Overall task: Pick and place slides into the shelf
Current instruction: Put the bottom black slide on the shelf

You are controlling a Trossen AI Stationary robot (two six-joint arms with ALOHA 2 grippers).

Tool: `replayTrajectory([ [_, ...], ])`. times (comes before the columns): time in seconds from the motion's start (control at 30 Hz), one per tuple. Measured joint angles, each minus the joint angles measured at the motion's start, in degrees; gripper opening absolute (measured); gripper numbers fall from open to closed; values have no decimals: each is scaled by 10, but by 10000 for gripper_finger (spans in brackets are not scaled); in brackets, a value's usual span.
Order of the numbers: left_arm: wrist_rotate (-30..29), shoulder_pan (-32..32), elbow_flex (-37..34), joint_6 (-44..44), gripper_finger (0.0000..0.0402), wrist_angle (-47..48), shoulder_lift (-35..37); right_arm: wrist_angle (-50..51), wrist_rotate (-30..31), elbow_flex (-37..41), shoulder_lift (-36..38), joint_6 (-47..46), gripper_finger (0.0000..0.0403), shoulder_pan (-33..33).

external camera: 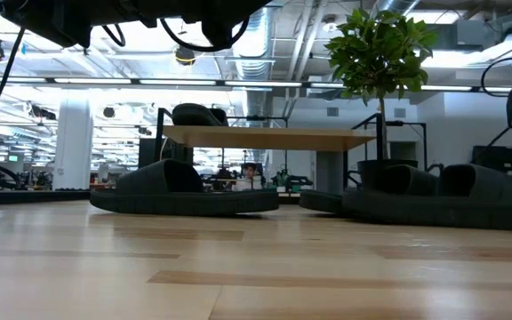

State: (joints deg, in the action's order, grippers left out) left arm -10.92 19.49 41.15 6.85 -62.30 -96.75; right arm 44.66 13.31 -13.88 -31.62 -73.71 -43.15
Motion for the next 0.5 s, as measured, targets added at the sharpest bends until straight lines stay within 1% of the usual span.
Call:
replayTrajectory([
  [0.13, 0, 0, 0, 0, 183, 0, 0, -15, 10, -2, -56, 15, 0, -9],
  [0.2, 0, 0, 0, 0, 183, 0, 0, -15, 29, -8, -78, 28, 0, -17],
  [0.33, 0, 0, 0, 0, 183, 0, 0, -16, 75, -46, -110, 65, 0, -31],
  [0.5, 0, 0, 0, 0, 183, 0, 0, -19, 118, -88, -134, 88, 0, -38],
])
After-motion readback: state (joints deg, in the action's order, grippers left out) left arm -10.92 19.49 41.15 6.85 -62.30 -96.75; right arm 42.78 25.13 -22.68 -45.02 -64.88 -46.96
